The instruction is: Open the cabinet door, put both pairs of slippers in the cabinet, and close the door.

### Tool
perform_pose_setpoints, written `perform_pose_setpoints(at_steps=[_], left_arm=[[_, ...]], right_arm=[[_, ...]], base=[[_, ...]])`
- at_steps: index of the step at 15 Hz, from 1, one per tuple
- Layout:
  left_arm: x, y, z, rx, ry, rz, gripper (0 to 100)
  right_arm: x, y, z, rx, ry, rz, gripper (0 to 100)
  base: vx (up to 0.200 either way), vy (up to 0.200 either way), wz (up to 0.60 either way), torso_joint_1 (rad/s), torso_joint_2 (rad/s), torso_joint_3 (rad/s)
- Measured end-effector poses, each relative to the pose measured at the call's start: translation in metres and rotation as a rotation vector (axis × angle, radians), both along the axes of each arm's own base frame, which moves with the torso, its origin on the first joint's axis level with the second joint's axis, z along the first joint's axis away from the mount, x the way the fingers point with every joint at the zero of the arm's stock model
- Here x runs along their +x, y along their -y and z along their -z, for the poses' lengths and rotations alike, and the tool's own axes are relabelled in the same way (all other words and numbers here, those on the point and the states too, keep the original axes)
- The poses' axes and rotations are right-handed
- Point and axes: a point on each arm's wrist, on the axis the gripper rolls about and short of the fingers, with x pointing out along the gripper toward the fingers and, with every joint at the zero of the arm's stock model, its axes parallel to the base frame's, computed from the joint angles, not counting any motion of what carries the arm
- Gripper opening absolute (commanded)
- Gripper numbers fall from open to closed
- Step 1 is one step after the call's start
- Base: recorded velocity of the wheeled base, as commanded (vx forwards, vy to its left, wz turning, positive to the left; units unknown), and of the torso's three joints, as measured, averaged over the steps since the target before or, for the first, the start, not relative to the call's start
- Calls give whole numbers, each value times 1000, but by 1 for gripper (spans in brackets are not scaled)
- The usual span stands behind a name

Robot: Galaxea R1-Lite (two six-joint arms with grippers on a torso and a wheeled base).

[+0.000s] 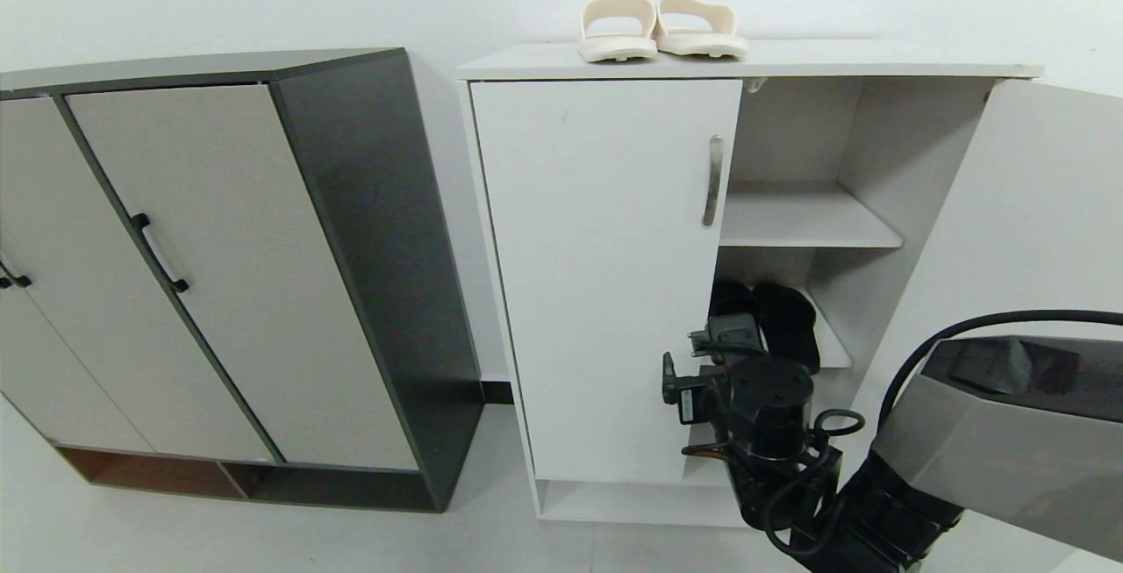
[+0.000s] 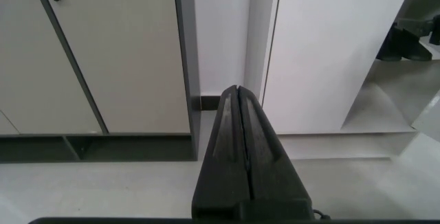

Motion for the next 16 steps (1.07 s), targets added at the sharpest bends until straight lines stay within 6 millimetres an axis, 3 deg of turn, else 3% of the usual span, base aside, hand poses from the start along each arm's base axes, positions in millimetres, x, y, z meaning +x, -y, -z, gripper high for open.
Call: perform_pose_setpoints(at_steps=[3, 6, 16], left_arm=[[0, 0, 0, 0, -1, 0, 0], [0, 0, 0, 0, -2, 0, 0], [0, 0, 0, 0, -1, 0, 0]], right_arm=[[0, 0, 1, -1, -1, 0, 100], [1, 0, 0, 2, 2, 0, 100], [1, 0, 2, -6, -4, 1, 100]], base=[[0, 0, 0, 1, -41, -41], [0, 0, 0, 14, -194, -318], [0, 0, 0, 100, -487, -345]])
